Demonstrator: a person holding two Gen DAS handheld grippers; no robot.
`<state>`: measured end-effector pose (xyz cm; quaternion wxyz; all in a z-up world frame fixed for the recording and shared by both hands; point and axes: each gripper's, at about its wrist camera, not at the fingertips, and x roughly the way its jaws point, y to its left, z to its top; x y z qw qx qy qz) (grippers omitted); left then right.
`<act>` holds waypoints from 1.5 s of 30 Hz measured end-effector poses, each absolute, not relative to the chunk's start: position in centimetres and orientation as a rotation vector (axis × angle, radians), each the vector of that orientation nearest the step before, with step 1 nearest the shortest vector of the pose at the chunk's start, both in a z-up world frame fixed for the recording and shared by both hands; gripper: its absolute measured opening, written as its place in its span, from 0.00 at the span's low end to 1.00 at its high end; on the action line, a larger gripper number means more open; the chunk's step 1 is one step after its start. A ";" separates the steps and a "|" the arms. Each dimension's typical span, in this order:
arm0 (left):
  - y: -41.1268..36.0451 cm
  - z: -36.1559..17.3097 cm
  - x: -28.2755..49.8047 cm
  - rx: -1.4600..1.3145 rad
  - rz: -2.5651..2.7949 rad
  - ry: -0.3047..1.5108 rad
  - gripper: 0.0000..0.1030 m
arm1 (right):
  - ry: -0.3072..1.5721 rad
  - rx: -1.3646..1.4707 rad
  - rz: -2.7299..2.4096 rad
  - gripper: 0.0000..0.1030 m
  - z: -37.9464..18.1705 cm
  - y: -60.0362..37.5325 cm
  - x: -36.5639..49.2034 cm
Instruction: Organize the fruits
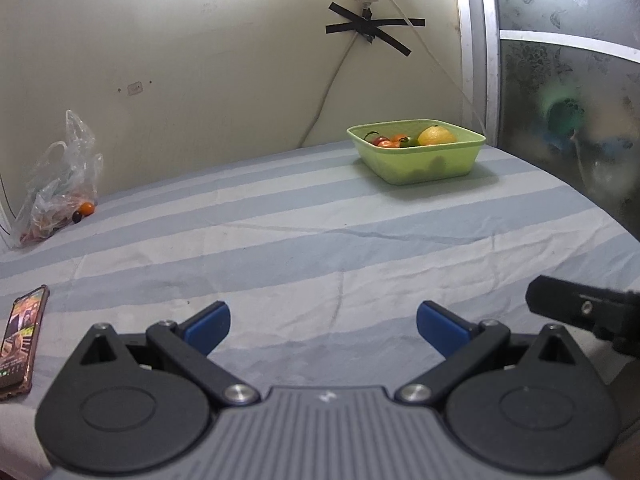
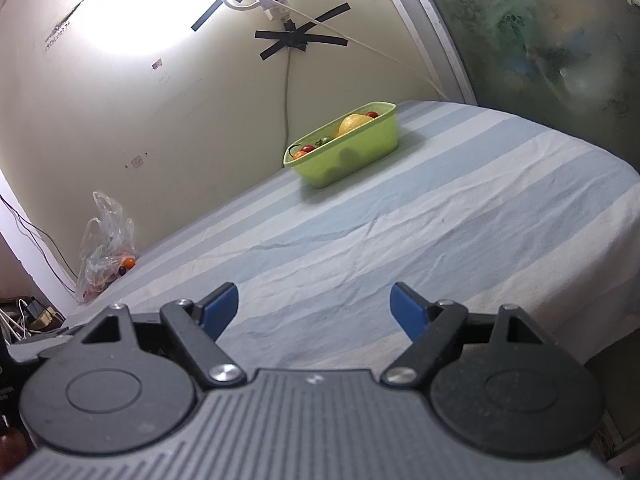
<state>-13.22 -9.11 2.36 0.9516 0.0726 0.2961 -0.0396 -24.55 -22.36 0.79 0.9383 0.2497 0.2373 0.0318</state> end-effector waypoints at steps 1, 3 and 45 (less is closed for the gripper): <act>-9.1 2.4 -13.2 0.150 -0.076 0.598 1.00 | 0.485 0.511 0.065 0.83 0.8 -22.3 -24.5; -9.1 2.4 -13.3 0.150 -0.065 0.591 1.00 | 0.486 0.512 0.064 0.83 0.8 -22.4 -24.5; -8.7 1.3 -12.4 0.176 -0.032 0.652 1.00 | 0.497 0.527 0.065 0.83 0.5 -22.8 -24.3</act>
